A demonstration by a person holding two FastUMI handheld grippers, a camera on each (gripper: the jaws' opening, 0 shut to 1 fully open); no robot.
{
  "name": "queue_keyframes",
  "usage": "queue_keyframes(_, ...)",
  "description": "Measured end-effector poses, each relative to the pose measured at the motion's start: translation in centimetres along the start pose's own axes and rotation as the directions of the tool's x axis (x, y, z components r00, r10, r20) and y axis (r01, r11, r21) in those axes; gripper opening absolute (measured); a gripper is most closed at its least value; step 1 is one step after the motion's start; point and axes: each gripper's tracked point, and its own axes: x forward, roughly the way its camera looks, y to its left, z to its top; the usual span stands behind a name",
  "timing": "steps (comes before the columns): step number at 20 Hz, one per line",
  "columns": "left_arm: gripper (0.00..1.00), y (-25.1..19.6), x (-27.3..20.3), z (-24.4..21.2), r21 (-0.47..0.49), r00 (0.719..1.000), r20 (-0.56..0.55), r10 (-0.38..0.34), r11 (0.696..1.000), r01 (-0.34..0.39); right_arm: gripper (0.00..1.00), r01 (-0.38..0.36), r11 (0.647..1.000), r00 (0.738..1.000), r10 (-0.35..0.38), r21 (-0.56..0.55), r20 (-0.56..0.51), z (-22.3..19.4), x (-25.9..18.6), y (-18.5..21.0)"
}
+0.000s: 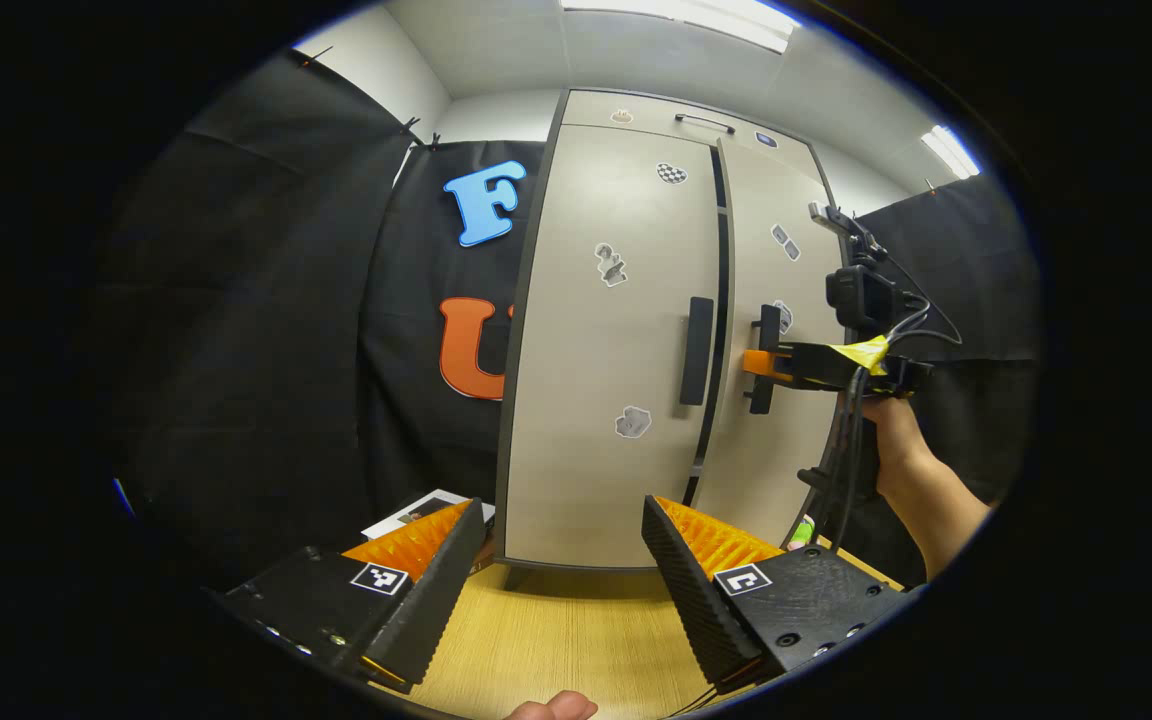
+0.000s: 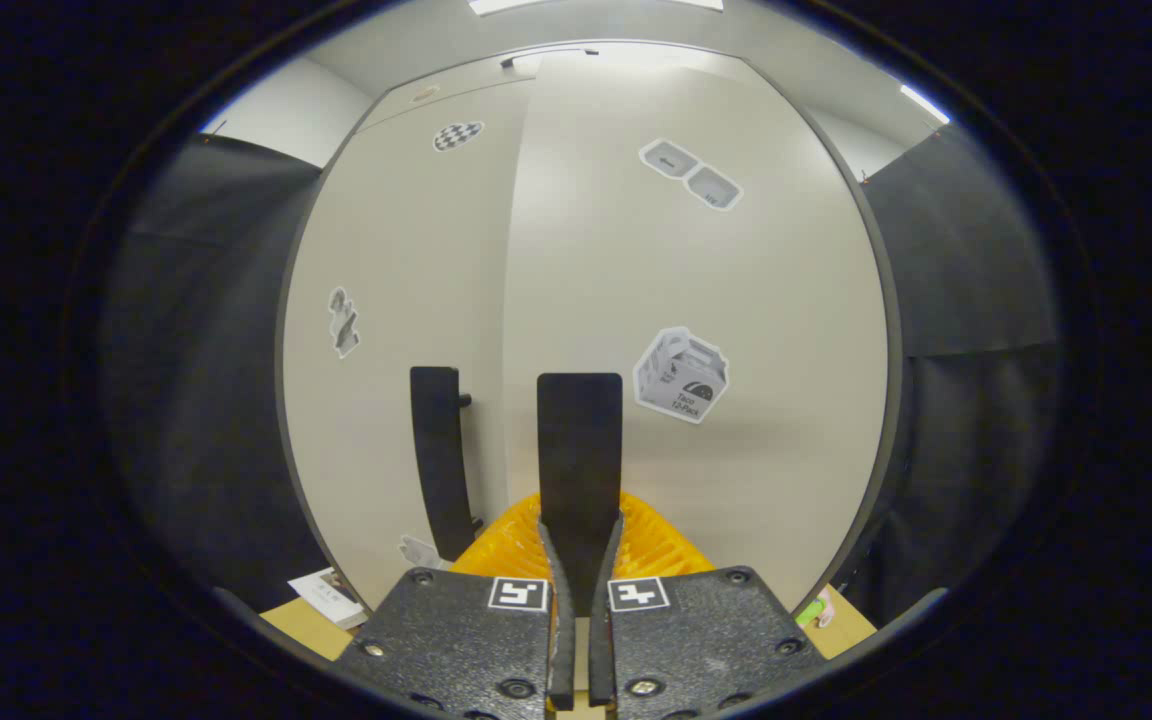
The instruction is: Open the right door of the double-door shoe cabinet with the right hand, and open the left door with the left hand.
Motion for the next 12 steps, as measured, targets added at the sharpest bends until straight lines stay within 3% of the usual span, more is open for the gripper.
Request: queue_keyframes(12,0.95,-6.1,-1.1,0.0,0.022,0.999,0.008,-0.036,0.999,0.035,0.08,-0.089,0.996,0.996,0.089,-0.009,0.004,-0.4,-10.8,-4.6)
